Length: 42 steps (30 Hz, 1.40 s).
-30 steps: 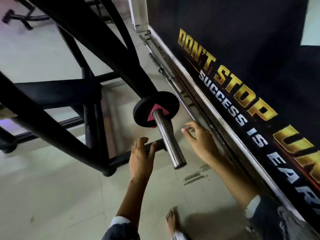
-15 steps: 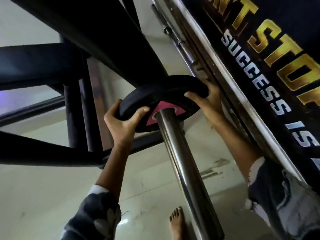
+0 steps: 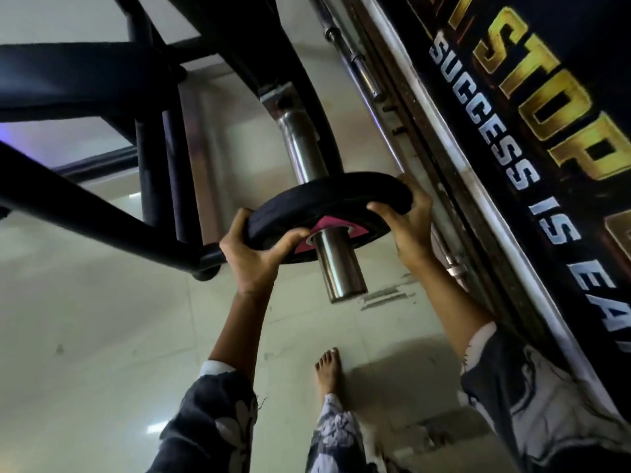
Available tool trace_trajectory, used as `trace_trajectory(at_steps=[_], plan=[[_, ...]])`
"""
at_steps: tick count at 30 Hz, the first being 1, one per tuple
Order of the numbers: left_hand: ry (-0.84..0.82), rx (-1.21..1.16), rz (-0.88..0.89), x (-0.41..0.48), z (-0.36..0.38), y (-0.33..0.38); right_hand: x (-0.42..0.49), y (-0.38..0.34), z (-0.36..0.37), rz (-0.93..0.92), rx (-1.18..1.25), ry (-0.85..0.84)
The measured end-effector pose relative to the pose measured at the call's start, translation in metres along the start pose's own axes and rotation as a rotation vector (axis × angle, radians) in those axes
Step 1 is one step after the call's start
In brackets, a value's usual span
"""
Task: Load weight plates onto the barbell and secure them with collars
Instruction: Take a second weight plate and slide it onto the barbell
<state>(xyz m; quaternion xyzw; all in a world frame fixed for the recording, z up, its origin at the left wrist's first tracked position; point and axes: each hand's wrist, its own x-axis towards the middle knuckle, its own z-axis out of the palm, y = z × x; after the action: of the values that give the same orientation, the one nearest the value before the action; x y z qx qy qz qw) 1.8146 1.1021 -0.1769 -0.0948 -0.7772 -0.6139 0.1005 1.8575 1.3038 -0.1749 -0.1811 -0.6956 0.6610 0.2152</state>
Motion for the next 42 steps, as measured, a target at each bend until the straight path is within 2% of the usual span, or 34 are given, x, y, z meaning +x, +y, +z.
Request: trace_trajectory(at_steps=[7, 10, 15, 22, 28, 37, 42], plan=[[-0.053, 0.001, -0.124, -0.14, -0.035, 0.062, -0.158, -0.022, -0.063, 0.017, -0.009, 0.094], [-0.038, -0.007, -0.076, -0.189, -0.063, 0.106, -0.208, -0.059, -0.079, -0.026, -0.012, 0.084], [0.095, -0.027, -0.039, -0.24, -0.141, 0.194, -0.276, -0.15, -0.069, -0.132, 0.035, 0.022], [0.367, 0.008, 0.052, -0.285, -0.277, 0.304, -0.36, -0.279, -0.001, -0.332, 0.039, -0.117], [0.527, 0.055, 0.11, -0.301, -0.4, 0.342, -0.428, -0.352, 0.088, -0.465, -0.008, -0.177], [0.517, 0.087, 0.175, -0.271, -0.564, 0.34, -0.497, -0.395, 0.233, -0.477, 0.04, -0.145], [0.448, 0.062, 0.223, -0.222, -0.612, 0.327, -0.497, -0.411, 0.287, -0.493, 0.024, -0.053]])
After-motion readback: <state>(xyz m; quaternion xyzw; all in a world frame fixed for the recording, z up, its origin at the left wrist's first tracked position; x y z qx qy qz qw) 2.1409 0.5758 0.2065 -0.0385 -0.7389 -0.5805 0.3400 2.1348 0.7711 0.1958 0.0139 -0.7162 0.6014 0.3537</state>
